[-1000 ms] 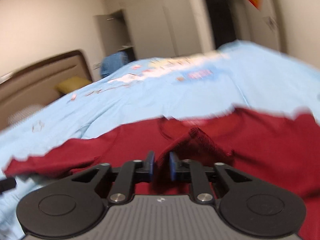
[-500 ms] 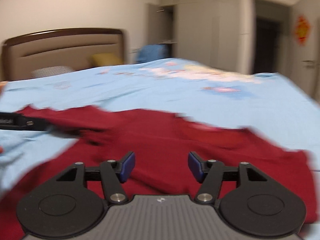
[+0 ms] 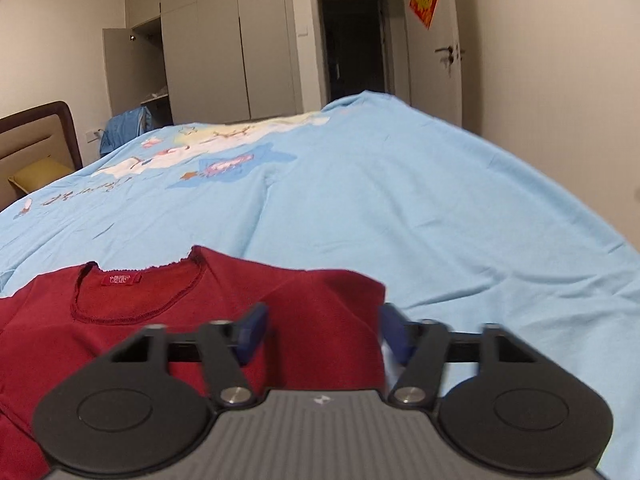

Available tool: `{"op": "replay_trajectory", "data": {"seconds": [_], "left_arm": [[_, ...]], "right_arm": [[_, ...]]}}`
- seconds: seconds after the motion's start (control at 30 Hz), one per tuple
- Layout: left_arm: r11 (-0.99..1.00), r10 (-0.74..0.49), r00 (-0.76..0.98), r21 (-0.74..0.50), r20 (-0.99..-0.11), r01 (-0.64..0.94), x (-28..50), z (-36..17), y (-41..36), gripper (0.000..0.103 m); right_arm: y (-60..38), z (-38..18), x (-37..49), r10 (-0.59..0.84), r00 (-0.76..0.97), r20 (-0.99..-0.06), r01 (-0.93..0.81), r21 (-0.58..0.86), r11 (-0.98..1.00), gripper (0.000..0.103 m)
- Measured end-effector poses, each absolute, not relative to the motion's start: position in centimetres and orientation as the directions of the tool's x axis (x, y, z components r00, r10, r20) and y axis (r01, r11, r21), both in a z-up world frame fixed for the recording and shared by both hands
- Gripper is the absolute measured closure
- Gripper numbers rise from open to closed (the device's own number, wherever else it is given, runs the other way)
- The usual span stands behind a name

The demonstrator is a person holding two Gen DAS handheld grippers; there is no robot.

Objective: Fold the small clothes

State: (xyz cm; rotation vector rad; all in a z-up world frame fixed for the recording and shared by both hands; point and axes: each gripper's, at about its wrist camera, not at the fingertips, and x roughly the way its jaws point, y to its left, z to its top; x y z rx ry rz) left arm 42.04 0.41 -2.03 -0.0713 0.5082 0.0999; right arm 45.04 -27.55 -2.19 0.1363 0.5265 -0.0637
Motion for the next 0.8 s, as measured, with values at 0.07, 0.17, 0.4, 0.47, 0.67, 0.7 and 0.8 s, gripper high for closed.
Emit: {"op": "replay_trajectory", "data": {"seconds": [0.07, 0.17, 0.4, 0.47, 0.67, 0.7, 0.8], "left_arm": [[0.992, 0.083, 0.863, -0.045, -0.497, -0.122, 42.5, -2.3, 0.6, 0.001], [0.99, 0.093, 0.843, -0.039, -0.53, -0.134, 43.5, -2.9, 0.6, 0.001], [0.991, 0.135, 0.807, 0.06, -0.575, -0.124, 44.6, -4.6, -0.6, 0.0], [0.991, 0.129, 0.806, 0.05, -0.578, -0.123, 44.6, -4.8, -0.5, 0.0], [0.991, 0.133, 0.817, 0.053, -0.561, -0.125, 44.3, -5.1, -0.7, 0.0], [0.991, 0.132, 0.818, 0.05, -0.56, -0.125, 44.3, -5.1, -0.6, 0.0], [0.991, 0.129, 0.819, 0.045, -0.559, -0.125, 44.3, -5.2, -0.6, 0.0]], "right_arm": [[-28.3, -2.5, 45.0, -0.028, 0.87, -0.493, 0.112, 0.143, 0.983, 0.09], [-30.6, -2.1, 42.8, -0.061, 0.897, -0.437, 0.167, 0.209, 0.963, 0.095], [-34.4, -4.7, 41.8, -0.006, 0.87, -0.492, 0.186, 0.318, 0.93, 0.082], [-34.6, -4.1, 40.4, -0.004, 0.881, -0.473, 0.179, 0.326, 0.928, 0.074], [-34.2, -2.7, 33.5, -0.006, 0.895, -0.447, 0.135, 0.257, 0.957, 0.056], [-33.9, -2.7, 32.4, -0.001, 0.895, -0.447, 0.118, 0.234, 0.965, 0.054], [-32.2, -2.7, 30.0, -0.01, 0.89, -0.455, 0.071, 0.118, 0.99, 0.053]]}}
